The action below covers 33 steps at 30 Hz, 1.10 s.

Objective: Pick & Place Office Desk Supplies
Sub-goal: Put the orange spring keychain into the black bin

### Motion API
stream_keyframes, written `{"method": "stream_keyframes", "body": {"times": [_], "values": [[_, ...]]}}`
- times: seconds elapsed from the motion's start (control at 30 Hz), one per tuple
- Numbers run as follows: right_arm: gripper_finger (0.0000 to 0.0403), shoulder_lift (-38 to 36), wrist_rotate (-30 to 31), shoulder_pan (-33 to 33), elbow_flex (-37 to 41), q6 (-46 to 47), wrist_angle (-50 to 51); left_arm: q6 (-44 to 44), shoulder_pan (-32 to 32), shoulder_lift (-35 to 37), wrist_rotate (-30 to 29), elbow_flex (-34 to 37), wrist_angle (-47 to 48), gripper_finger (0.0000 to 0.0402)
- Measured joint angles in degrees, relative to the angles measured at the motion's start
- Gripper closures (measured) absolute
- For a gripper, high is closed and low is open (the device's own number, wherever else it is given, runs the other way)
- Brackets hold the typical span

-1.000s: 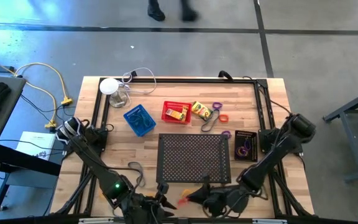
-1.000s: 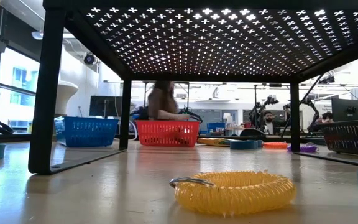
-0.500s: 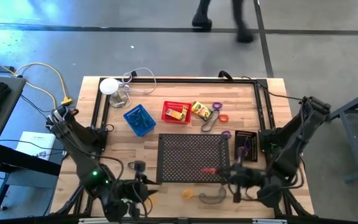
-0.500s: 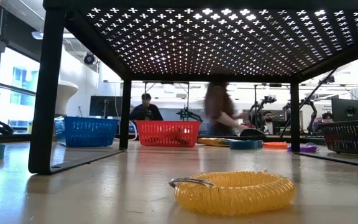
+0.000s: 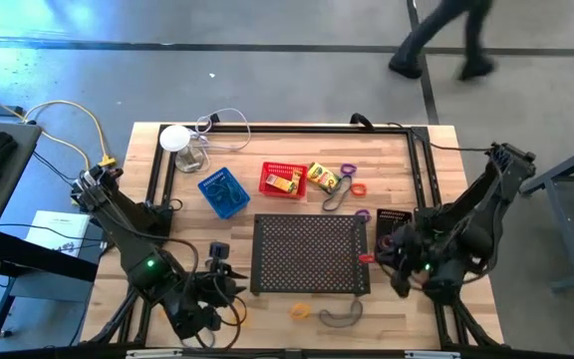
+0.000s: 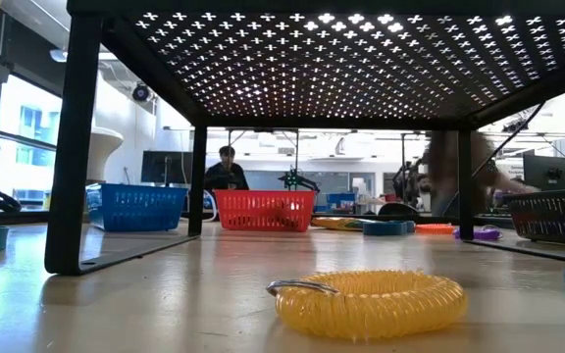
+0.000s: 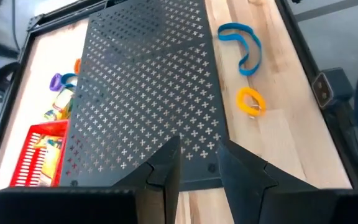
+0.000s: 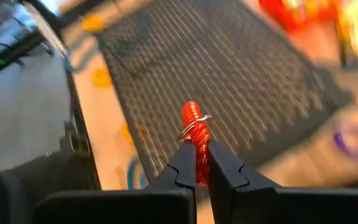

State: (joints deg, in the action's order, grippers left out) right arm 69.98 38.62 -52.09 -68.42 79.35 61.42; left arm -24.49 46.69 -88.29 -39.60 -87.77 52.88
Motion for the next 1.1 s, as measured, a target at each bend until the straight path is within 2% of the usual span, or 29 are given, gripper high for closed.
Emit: {"method": "stream_keyframes", "body": {"times": [0.23, 0.33, 0.53, 0.67, 0.87, 1.0, 1.1], "values": [[0.0399, -3.54, -11.94, 3.62, 0.00, 21.30, 22.48, 0.01, 0.34, 1.09, 3.58, -0.01, 2.84, 0.0303], [0.0399, -3.51, -17.19, 6.08, 0.00, 25.63, 28.50, -0.26, -0.63, 1.09, 3.74, -0.02, 6.50, 0.0303], [0.0399, -1.37, -22.12, 9.57, 0.02, 23.04, 28.69, -6.77, -4.08, 1.09, 6.16, -0.02, 15.65, 0.0303], [0.0399, -0.01, -25.67, 11.99, 1.80, 18.24, 27.69, -7.30, -7.11, 1.07, 9.28, 0.09, 15.90, 0.0303], [0.0399, -0.23, -30.34, 17.96, 10.68, 12.25, 24.37, -6.08, -10.58, 1.02, 13.25, 0.13, 15.95, 0.0303], [0.0397, -0.63, -31.76, 22.78, 15.97, 5.93, 17.61, -4.73, -11.36, 1.02, 15.96, 0.13, 16.16, 0.0303], [0.0395, -0.45, -36.10, 25.96, 18.98, 2.07, 13.81, -3.01, -11.34, 1.02, 18.39, 0.13, 16.15, 0.0303]]}}
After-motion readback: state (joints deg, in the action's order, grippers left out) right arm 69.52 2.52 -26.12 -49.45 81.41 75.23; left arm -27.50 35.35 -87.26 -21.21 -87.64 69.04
